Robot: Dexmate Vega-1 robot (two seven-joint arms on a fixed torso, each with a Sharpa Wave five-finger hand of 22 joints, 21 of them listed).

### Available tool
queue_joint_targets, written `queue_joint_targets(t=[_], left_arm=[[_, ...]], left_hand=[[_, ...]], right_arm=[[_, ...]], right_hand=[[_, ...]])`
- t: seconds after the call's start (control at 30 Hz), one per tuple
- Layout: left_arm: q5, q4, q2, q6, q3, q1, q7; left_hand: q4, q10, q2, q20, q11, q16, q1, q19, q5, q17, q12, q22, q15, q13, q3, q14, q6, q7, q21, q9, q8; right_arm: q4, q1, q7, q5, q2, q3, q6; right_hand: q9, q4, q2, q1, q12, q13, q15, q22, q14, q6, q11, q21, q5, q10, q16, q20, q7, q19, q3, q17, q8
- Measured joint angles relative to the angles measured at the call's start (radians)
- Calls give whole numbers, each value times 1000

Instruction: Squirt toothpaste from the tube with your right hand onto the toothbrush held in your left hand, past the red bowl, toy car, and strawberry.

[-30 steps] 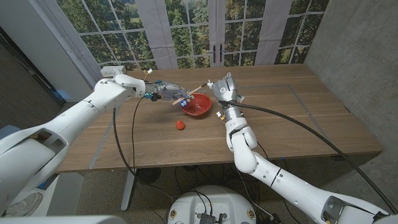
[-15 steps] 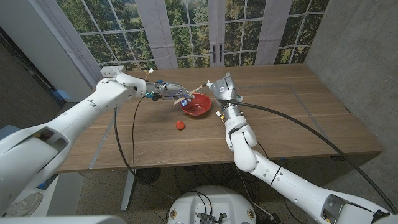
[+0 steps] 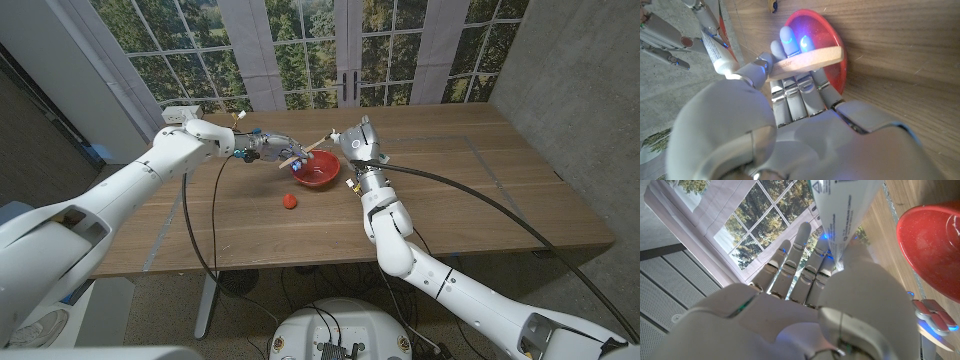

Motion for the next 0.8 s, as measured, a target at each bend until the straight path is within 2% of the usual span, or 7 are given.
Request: queue_joint_targets(t=[0.4,0.77,0.8], left_arm=[[-4,-12,5,-1,-5,7,7],[-8,-17,5,-1,-6,8,10],[-8,-20,7,-1,-7,9,10]], left_hand=[[0,0,0,0,0,0,0,0,3,4,0,0,0,0,0,0,0,0,0,0,0],[0,0,-2,0,0,-4,2,0,3,2,-3,0,0,0,0,0,0,0,0,0,0],[0,0,-2,0,0,-4,2,0,3,3,-3,0,0,0,0,0,0,0,0,0,0]], right_arm=[[13,-8,-66,19,16,10,-47],[-9,-9,-71,25,2,6,-42],[-12,-9,-52,25,1,6,-21]], right_hand=[[8,3,0,0,0,-3,0,0,0,5,3,4,7,3,0,-3,5,-4,-11,28,5],[11,4,-3,3,0,0,0,0,0,5,3,4,11,3,-7,0,5,-14,-12,50,5],[11,3,-6,8,0,0,0,0,0,5,3,4,11,3,-7,0,5,-14,-17,53,5]])
